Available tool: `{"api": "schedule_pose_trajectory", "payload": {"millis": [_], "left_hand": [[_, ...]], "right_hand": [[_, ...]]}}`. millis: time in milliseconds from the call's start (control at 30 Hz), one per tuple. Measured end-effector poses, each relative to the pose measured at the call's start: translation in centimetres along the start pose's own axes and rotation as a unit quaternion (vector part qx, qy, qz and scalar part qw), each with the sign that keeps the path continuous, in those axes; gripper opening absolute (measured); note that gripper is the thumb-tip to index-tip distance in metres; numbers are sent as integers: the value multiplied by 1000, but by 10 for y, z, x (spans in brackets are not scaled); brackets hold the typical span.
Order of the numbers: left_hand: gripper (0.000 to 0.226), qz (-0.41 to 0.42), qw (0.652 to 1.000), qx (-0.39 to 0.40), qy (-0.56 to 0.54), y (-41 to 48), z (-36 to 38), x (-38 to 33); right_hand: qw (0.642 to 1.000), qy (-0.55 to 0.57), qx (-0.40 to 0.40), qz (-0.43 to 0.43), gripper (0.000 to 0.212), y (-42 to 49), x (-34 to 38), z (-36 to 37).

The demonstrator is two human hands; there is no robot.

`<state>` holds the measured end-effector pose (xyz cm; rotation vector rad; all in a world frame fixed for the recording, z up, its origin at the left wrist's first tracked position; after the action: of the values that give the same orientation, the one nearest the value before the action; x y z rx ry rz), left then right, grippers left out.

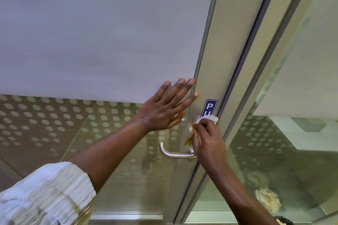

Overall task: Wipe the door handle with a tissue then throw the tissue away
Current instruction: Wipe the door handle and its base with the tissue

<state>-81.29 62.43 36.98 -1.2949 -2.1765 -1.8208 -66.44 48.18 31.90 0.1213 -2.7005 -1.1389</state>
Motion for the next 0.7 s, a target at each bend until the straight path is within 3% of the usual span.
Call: {"api": "schedule_pose_trajectory", "payload": {"millis": [167, 467, 700], "left_hand": [[71, 5, 1000, 6, 7, -1, 1, 0], [73, 1, 1000, 7, 6, 0, 1, 0], [73, 0, 1000, 5, 6, -1, -1, 0]], "right_hand": [[996, 9, 90, 0, 22, -25, -10, 2], [973, -32, 194, -120, 32, -24, -9, 3], [971, -36, 189, -144, 39, -11, -23, -16]]}}
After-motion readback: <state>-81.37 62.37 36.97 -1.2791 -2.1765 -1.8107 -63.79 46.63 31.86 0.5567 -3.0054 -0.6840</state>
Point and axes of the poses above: each hand's wrist, its own y-axis towards the middle knuckle, its own z-axis out of the palm, x = y × z, the point moved 2 cm from there along y, towards the middle knuckle, and after that the axes turned 8 degrees about -z, right-handed, at the moved point
